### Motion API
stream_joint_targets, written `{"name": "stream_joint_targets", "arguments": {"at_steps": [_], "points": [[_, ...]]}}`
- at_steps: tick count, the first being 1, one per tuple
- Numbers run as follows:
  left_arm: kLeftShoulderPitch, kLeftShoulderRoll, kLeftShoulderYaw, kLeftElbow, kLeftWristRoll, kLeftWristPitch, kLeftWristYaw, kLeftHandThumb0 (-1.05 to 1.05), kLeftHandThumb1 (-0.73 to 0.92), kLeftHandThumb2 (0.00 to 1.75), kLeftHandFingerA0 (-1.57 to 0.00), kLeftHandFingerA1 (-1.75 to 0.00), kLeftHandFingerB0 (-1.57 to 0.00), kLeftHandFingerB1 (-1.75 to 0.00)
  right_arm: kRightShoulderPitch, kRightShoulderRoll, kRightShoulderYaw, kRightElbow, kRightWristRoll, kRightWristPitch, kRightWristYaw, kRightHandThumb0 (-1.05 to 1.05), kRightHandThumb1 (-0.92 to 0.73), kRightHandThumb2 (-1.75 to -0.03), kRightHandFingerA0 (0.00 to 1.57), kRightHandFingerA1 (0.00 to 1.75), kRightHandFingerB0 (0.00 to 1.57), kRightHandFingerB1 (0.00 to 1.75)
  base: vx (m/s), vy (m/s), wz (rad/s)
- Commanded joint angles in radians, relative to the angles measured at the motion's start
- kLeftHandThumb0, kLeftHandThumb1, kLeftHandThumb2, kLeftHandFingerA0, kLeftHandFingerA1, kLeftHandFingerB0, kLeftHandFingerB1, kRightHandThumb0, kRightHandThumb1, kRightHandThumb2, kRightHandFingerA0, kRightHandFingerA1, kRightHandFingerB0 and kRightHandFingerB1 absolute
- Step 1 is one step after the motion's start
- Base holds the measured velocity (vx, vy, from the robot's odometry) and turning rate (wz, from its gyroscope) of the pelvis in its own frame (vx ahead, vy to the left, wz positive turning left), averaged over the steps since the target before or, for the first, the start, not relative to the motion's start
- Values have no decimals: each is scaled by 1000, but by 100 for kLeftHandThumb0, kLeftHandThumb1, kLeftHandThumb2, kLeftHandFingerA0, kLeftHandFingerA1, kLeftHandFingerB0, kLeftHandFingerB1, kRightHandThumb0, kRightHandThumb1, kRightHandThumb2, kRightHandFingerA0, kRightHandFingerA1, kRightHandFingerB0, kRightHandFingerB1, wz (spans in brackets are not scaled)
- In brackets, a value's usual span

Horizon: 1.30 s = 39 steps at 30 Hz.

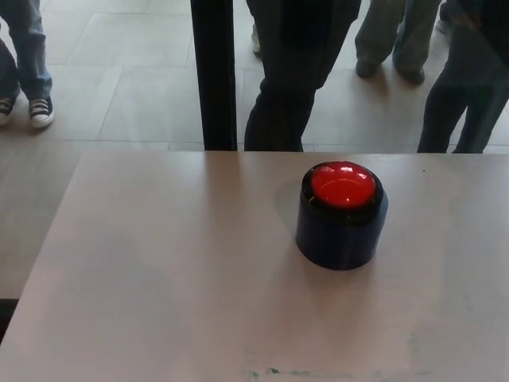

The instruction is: The robot uses its right hand to press the red button kept in the middle of the desk

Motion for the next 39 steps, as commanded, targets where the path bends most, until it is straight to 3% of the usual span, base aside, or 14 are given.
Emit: {"name": "stream_joint_targets", "arguments": {"at_steps": [1, 3, 7, 8, 11, 12, 17, 18, 22, 23, 24, 28, 33, 39], "points": [[2, 33, 3, 17, -28, 12, -19, -73, 74, 63, -34, -38, -26, -32, -253, 85, 159, 102, -40, -36, 92, -15, -46, -128, 101, 175, 86, 153, 0, 0, 0], [-1, 34, 4, 25, -28, 18, -10, -73, 59, 90, -28, -49, -21, -44, -283, 154, 190, 90, -11, -18, 114, -14, -45, -134, 103, 175, 83, 150, 0, 0, 0], [0, 37, -1, 28, -23, 11, -6, -73, 60, 90, -28, -48, -21, -44, -306, 259, 250, 82, -3, -1, 122, -18, -51, -123, 98, 175, 81, 150, 0, 0, 0], [7, 35, -5, 12, -21, 16, -4, -72, 74, 63, -36, -37, -27, -32, -307, 307, 294, 98, -22, -15, 139, -19, -46, -128, 98, 175, 80, 155, 0, 0, 0], [2, 34, -6, 17, -26, 11, -11, -74, 60, 90, -28, -48, -21, -44, -313, 350, 324, 122, -26, -20, 153, -24, -41, -130, 98, 175, 81, 155, 0, 0, 0], [1, 35, -7, 22, -26, 4, -18, -71, 75, 63, -34, -37, -26, -32, -318, 367, 337, 137, -35, -24, 150, -23, -38, -134, 99, 175, 82, 155, -27, -12, 10], [-9, 39, -6, 49, -29, -3, -23, -71, 74, 63, -34, -37, -26, -32, -317, 444, 383, 207, -58, -32, 160, -21, -36, -142, 100, 175, 82, 153, -13, -6, 3], [-14, 41, -6, 59, -25, -6, -13, -73, 60, 90, -28, -48, -21, -44, -311, 466, 399, 235, -64, -15, 165, -23, -36, -141, 100, 175, 81, 153, 0, 0, 0], [-6, 43, -10, 43, -24, -5, -20, -73, 60, 91, -27, -48, -20, -44, -300, 475, 418, 298, -77, -33, 202, -27, -35, -142, 97, 175, 78, 162, 0, 0, 0], [-5, 43, -9, 41, -27, -3, -22, -70, 74, 63, -34, -37, -26, -32, -300, 472, 420, 316, -78, -29, 211, -25, -39, -139, 99, 175, 80, 160, 0, 0, 0], [-6, 42, -8, 39, -30, 0, -22, -73, 60, 91, -26, -48, -20, -44, -299, 467, 421, 335, -78, -20, 224, -24, -39, -139, 99, 175, 80, 159, 0, 0, 0], [-5, 42, -10, 37, -31, -1, -21, -72, 60, 91, -27, -49, -20, -44, -304, 455, 418, 376, -82, -15, 244, -23, -40, -135, 99, 175, 81, 159, 0, 0, 0], [-5, 43, -12, 19, -34, 8, -17, -71, 75, 63, -34, -38, -25, -32, -278, 423, 443, 411, -125, -32, 255, -24, -39, -137, 98, 175, 79, 160, 0, 0, 0], [-1, 45, -20, 14, -37, 10, -17, -72, 74, 63, -33, -37, -26, -32, -203, 448, 461, 381, -151, -11, 224, -21, -43, -133, 99, 175, 76, 164, 0, 0, 0]]}}
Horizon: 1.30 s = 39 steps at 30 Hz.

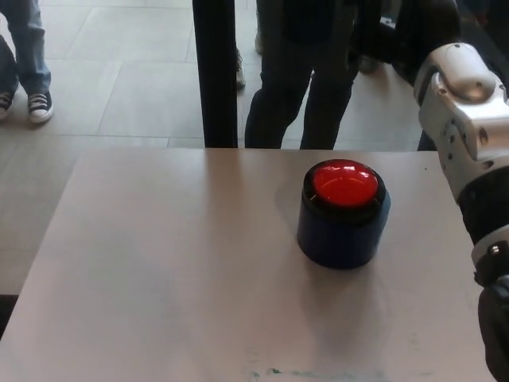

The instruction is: The robot uses its right hand to press the red button kept in the middle of the desk

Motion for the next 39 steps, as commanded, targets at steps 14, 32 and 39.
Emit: {"name": "stream_joint_targets", "arguments": {"at_steps": [14, 32, 39], "points": [[-3, 19, -19, -1, -16, 9, 14, -72, 61, 91, -26, -47, -20, -44, 249, 82, 68, -87, -112, -1, -48, -25, -50, -119, 97, 175, 82, 159, 0, 0, 0], [4, 12, -26, -11, -15, -4, 23, -73, 60, 91, -30, -49, -22, -44, 306, 26, 96, -65, -176, 3, -54, -24, -42, -128, 96, 175, 80, 164, 0, 0, 0], [21, 1, -21, -58, -24, 16, 32, -71, 75, 63, -36, -38, -27, -32, 306, 51, 105, -37, -184, -25, -58, -30, -46, -118, 122, 141, 106, 132, 0, 0, 0]]}}
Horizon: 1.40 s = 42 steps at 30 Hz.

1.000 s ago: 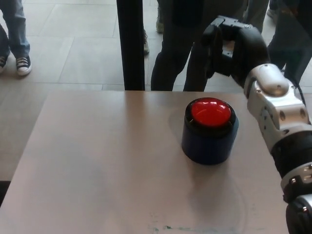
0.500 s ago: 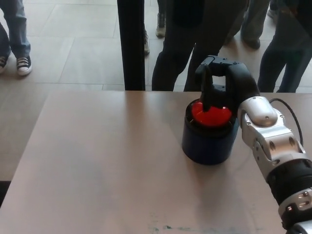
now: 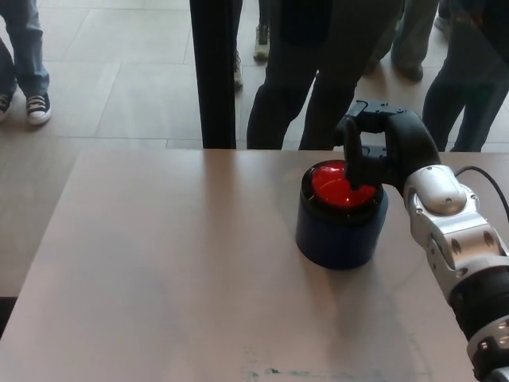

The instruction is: The robot uses its right hand to press the red button kept in the middle of the desk

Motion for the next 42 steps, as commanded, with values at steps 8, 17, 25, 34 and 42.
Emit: {"name": "stream_joint_targets", "arguments": {"at_steps": [8, 17, 25, 34, 42], "points": [[19, 2, -5, -20, -9, 3, 16, -71, 76, 64, -36, -36, -27, -32, 41, 15, 6, 45, -37, -20, -22, -22, -43, -131, 95, 175, 80, 162, 0, 0, 0], [14, 7, 6, -8, -25, -1, 7, -75, 59, 93, -31, -50, -22, -45, 144, -24, 68, 63, -109, -27, -43, -30, -46, -118, 122, 142, 107, 133, 0, 0, 0], [15, 7, -2, -13, -14, -2, 17, -74, 61, 92, -29, -48, -22, -44, 158, -25, 76, 99, -115, -50, -67, -30, -47, -117, 123, 141, 108, 132, -1, 0, 0], [18, -4, 0, -4, -26, -3, -3, -74, 61, 91, -27, -48, -20, -43, 94, -27, 81, 61, -114, -19, -27, -23, -48, -120, 93, 175, 79, 165, 0, 0, 0], [33, -14, 13, 20, -35, -18, -18, -69, 78, 64, -32, -36, -25, -32, -80, -72, 66, 66, -115, 34, 9, -20, -48, -111, 88, 175, 75, 161, 0, 0, 0]]}}
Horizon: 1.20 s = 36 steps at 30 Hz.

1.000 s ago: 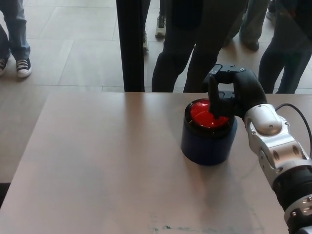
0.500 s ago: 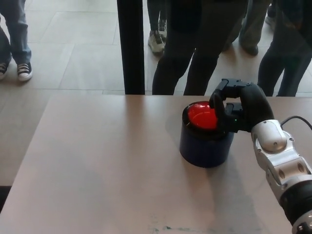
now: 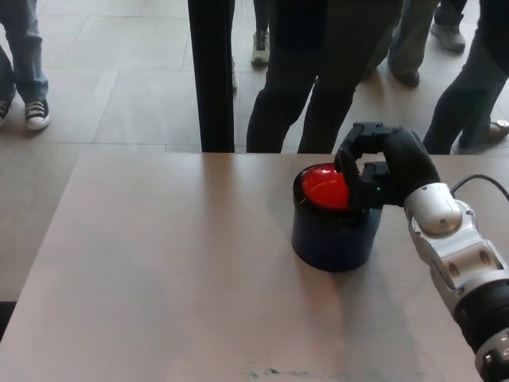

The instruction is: The robot uses its right hand to press the red button kept in the middle of the desk

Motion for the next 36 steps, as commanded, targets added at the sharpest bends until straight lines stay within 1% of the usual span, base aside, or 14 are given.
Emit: {"name": "stream_joint_targets", "arguments": {"at_steps": [1, 2, 3, 4, 9, 13, 16, 21, 25, 26, 28, 31, 32, 36], "points": [[12, 4, 8, 19, -19, -15, -19, -71, 63, 91, -25, -47, -19, -43, -160, -58, -60, 57, 34, 48, 80, -21, -47, -117, 90, 175, 77, 161, 0, 0, 0], [9, 7, 7, 30, -15, -21, -18, -71, 63, 91, -24, -47, -19, -43, -189, -63, -75, 65, 41, 57, 75, -21, -47, -121, 91, 175, 79, 158, 0, 0, 0], [8, 7, 6, 27, -15, -20, -19, -69, 77, 63, -31, -36, -24, -32, -207, -83, -62, 71, 17, 25, 82, -23, -46, -120, 93, 175, 77, 160, 0, 0, 0], [7, 6, 6, 25, -15, -19, -17, -69, 76, 63, -31, -36, -24, -32, -241, -96, -67, 71, 14, 51, 84, -26, -50, -110, 93, 175, 75, 165, 0, 0, 0], [1, 11, 10, 36, -19, -13, -19, -70, 75, 63, -31, -36, -25, -32, -352, -152, -158, 95, 87, 52, 121, -26, -38, -136, 95, 175, 77, 162, 0, 0, 0], [-5, 17, 8, 53, -16, -18, -18, -70, 75, 63, -31, -36, -26, -32, -404, -202, -228, 101, 114, 72, 145, -29, -43, -126, 96, 175, 79, 156, 0, 0, 0], [-9, 21, 6, 63, -15, -20, -17, -71, 74, 63, -32, -36, -25, -31, -431, -251, -295, 102, 146, 83, 150, -26, -40, -132, 95, 175, 78, 156, 0, 0, 0], [0, 20, 14, 61, -23, -21, -20, -71, 75, 63, -33, -36, -26, -32, -413, -363, -432, 75, 223, 88, 179, -22, -64, -101, 85, 175, 68, 140, 0, 0, 0], [20, 20, 15, 47, -25, -23, -20, -70, 76, 63, -32, -36, -25, -31, -355, -473, -531, 28, 268, 101, 174, -20, -56, -117, 89, 175, 71, 140, 0, 0, 0], [18, 25, 15, 61, -23, -31, -22, -72, 62, 91, -26, -47, -20, -43, -303, -520, -584, -11, 290, 92, 166, -17, -54, -121, 93, 175, 77, 136, 0, 0, 0], [17, 29, 12, 69, -22, -29, -22, -72, 63, 91, -25, -47, -19, -43, -268, -537, -617, -50, 309, 104, 174, -16, -55, -121, 95, 175, 78, 135, -20, -9, 3], [19, 24, 21, 47, -35, -22, -21, -72, 62, 91, -25, -47, -19, -43, -86, -584, -719, -237, 343, 133, 165, -24, -59, -101, 95, 175, 76, 119, 0, 0, 0], [24, 18, 21, 26, -38, -17, -18, -72, 62, 91, -27, -47, -21, -43, -29, -594, -750, -284, 353, 140, 172, -25, -63, -95, 98, 175, 79, 104, 0, 0, 0], [31, 19, 17, 11, -32, -24, -20, -73, 62, 92, -28, -48, -21, -44, 124, -589, -829, -430, 371, 176, 166, -33, -57, -92, 100, 175, 84, 88, 0, 0, 0]]}}
